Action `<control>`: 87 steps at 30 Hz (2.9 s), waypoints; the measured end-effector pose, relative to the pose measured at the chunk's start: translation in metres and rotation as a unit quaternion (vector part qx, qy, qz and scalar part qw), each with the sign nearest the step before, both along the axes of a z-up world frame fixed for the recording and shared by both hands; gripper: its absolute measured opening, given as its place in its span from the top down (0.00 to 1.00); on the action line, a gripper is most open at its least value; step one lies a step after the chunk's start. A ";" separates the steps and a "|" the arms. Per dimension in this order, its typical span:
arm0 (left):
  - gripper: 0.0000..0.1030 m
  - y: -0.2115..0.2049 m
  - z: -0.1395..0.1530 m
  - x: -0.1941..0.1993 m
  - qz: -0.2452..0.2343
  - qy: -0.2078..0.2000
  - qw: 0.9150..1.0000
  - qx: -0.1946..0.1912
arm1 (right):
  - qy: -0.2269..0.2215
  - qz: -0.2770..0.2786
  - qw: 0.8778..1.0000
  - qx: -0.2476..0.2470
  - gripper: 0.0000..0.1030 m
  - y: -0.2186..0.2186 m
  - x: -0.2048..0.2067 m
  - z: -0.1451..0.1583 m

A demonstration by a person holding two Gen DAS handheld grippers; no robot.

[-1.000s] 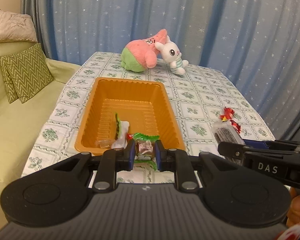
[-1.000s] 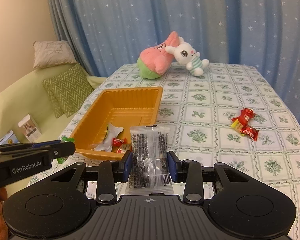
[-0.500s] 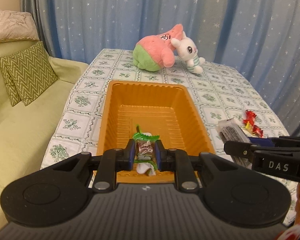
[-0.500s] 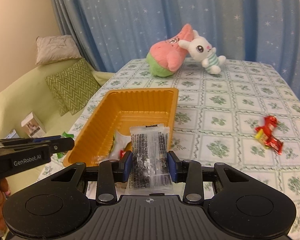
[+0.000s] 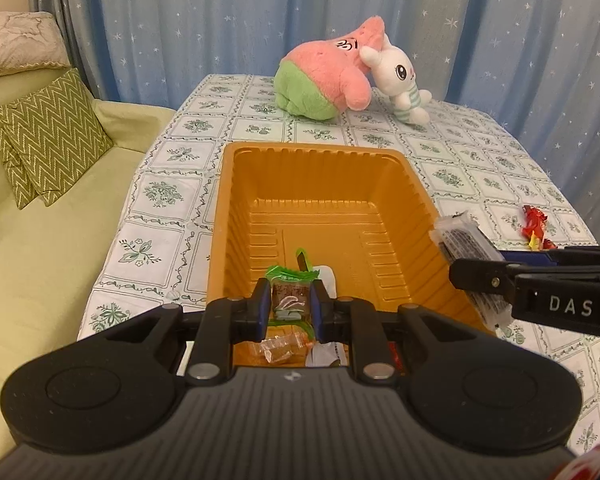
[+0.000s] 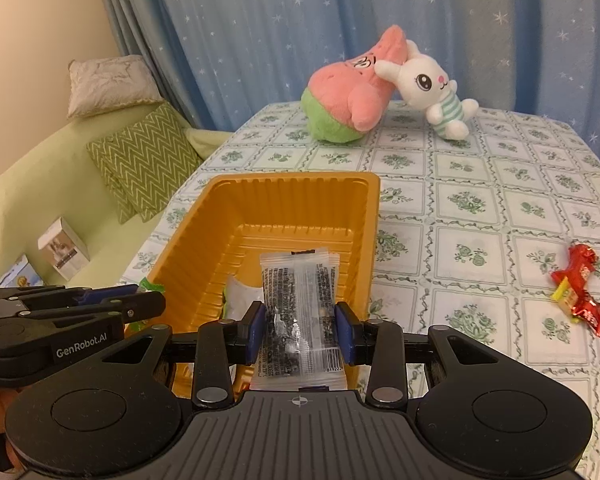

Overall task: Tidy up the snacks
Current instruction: 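Open the left tool to drop the candy while the right tool releases the packet into the tray, then move both open tools back toward the red candies on the table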

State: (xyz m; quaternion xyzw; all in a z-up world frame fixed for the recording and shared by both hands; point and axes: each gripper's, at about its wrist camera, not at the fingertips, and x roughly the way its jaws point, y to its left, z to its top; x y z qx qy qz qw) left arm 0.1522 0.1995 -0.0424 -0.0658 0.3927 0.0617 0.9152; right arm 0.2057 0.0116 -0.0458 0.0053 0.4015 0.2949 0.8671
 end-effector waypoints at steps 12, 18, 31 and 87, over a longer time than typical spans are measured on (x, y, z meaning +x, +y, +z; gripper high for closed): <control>0.67 0.006 -0.014 0.015 -0.002 0.009 1.000 0.006 | 0.006 -0.004 1.000 0.001 0.63 0.006 0.014 -0.007; 0.67 0.012 -0.014 0.008 0.001 0.007 1.000 0.005 | 0.010 -0.006 1.000 0.002 0.63 0.005 0.016 -0.009; 0.60 0.014 -0.004 -0.003 0.012 -0.004 1.000 0.005 | 0.027 0.003 0.999 0.018 0.63 0.016 0.023 -0.007; 0.19 -0.165 0.063 -0.093 -0.068 -0.051 0.996 -0.020 | -0.013 -0.207 0.978 0.011 0.39 -0.234 -0.114 0.044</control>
